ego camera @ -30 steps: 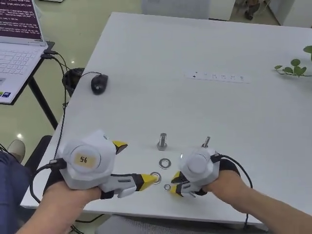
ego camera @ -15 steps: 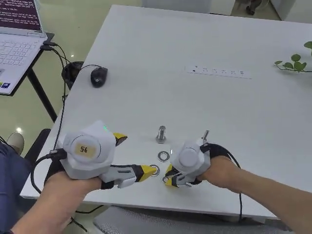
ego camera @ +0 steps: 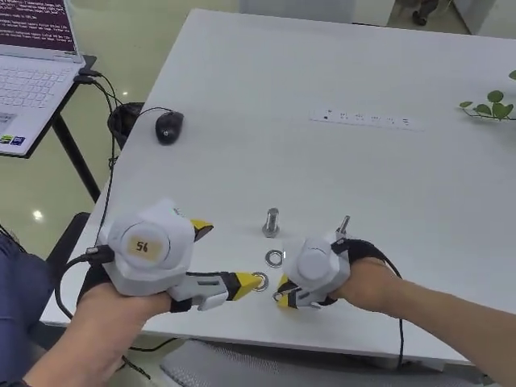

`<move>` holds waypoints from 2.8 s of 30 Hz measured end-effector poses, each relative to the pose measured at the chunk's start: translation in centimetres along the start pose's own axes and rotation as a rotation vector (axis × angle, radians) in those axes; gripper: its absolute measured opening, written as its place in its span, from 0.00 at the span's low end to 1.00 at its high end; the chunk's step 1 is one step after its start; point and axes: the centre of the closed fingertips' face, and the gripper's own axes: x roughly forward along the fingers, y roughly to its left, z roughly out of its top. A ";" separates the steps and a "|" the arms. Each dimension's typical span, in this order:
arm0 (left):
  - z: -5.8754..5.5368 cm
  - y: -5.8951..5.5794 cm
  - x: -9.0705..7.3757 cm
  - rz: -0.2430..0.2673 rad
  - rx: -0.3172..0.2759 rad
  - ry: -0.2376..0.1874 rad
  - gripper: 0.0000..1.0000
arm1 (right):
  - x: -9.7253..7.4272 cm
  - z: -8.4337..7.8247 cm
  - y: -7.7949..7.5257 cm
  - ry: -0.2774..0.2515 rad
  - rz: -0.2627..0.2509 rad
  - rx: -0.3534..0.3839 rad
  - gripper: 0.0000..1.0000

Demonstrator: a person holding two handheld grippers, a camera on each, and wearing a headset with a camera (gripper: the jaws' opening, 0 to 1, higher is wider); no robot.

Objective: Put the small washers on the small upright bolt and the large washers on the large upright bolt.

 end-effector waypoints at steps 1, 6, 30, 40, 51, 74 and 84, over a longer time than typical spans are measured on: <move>0.0 0.1 -0.1 0.001 0.002 0.001 0.66 | 0.0 0.0 0.0 -0.001 -0.001 0.006 0.14; 0.3 0.6 -0.4 0.013 -0.008 -0.007 0.66 | 0.0 0.0 -0.1 -0.008 -0.008 0.041 0.14; -0.4 0.5 -0.2 -0.033 -0.017 0.028 0.66 | -0.3 -0.4 0.4 -0.032 0.003 0.091 0.15; 0.6 0.8 -0.8 0.011 -0.035 0.024 0.65 | -0.1 -0.2 0.6 -0.026 0.120 -0.009 0.16; 1.3 0.8 -1.4 0.032 -0.025 0.028 0.65 | -0.4 -0.9 0.8 0.018 0.137 -0.146 0.16; 1.4 0.0 -1.7 0.052 -0.030 0.032 0.65 | -0.3 -0.7 0.7 -0.006 0.112 -0.145 0.14; 0.9 0.2 -2.1 0.074 -0.049 0.028 0.65 | -1.0 -2.2 0.2 -0.052 0.060 0.063 0.13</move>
